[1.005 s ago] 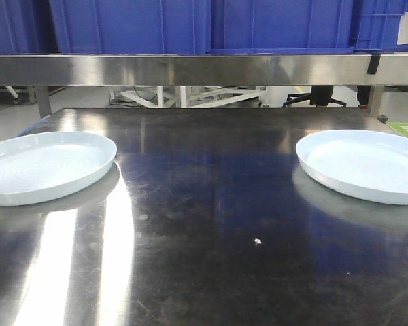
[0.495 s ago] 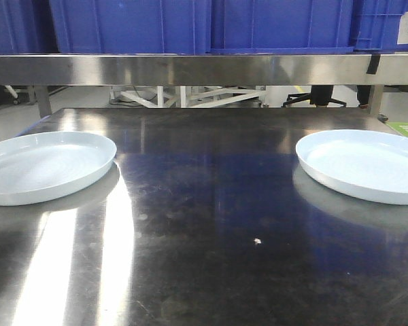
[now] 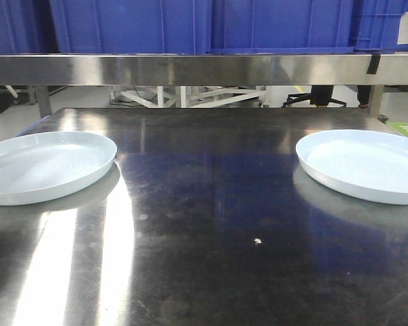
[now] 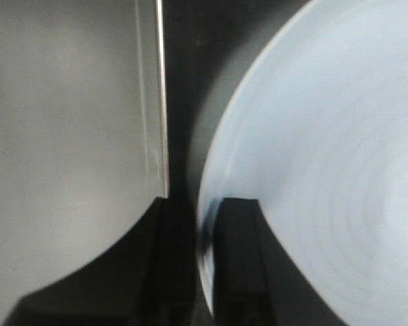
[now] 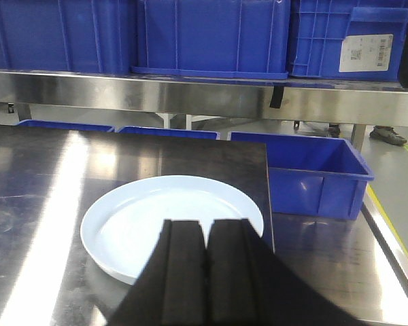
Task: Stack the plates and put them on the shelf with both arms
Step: 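Reach the left gripper toward the rim of the white plate on its side, then grasp the plate rim with the left gripper and carry it toward the table center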
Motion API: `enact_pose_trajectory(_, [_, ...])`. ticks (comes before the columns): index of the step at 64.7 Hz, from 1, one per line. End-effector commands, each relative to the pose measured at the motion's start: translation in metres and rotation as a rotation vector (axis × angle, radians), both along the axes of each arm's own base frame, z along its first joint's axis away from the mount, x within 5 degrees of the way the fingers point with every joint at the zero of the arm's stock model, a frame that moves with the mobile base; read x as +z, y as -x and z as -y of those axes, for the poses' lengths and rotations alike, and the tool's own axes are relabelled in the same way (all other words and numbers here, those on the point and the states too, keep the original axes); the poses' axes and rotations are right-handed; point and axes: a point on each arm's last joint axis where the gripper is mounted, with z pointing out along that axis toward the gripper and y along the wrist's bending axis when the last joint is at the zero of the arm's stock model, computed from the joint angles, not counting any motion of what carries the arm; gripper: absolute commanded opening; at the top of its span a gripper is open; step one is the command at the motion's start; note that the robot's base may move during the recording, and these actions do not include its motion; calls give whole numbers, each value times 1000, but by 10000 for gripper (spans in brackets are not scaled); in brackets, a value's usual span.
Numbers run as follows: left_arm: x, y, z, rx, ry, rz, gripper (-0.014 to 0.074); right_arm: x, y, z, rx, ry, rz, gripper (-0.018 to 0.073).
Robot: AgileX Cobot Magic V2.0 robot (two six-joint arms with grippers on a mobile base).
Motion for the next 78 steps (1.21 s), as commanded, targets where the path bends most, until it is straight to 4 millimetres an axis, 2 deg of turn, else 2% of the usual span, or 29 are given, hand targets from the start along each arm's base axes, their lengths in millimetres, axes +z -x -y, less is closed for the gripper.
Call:
enact_pose_trajectory(1, [34, -1, 3, -8, 12, 67, 90, 10, 2, 0, 4, 1, 113, 49])
enact_pose_trajectory(9, [51, -2, 6, -7, 49, 41, 85, 10, 2, 0, 4, 1, 113, 49])
enact_pose_trajectory(15, [65, -3, 16, 2, 161, 34, 85, 10, 2, 0, 4, 1, 113, 49])
enact_pose_trajectory(25, [79, -6, 45, -4, 329, 72, 85, 10, 2, 0, 4, 1, 113, 49])
enact_pose_trajectory(33, [84, -5, 78, -44, 411, 93, 85, 10, 2, 0, 4, 1, 113, 49])
enact_pose_trajectory(42, [80, -4, 114, -106, 418, 120, 85, 10, 2, 0, 4, 1, 113, 49])
enact_pose_trajectory(49, [66, -3, 137, -149, 414, 93, 85, 10, 2, 0, 4, 1, 113, 49])
enact_pose_trajectory(62, [56, -3, 158, -155, 397, 100, 95, 10, 2, 0, 4, 1, 113, 49])
enact_pose_trajectory(67, [57, 0, 164, -176, 391, 101, 136, 10, 2, 0, 4, 1, 113, 49])
enact_pose_trajectory(78, [59, 7, 174, -212, 389, 93, 302, 10, 2, 0, 4, 1, 113, 49])
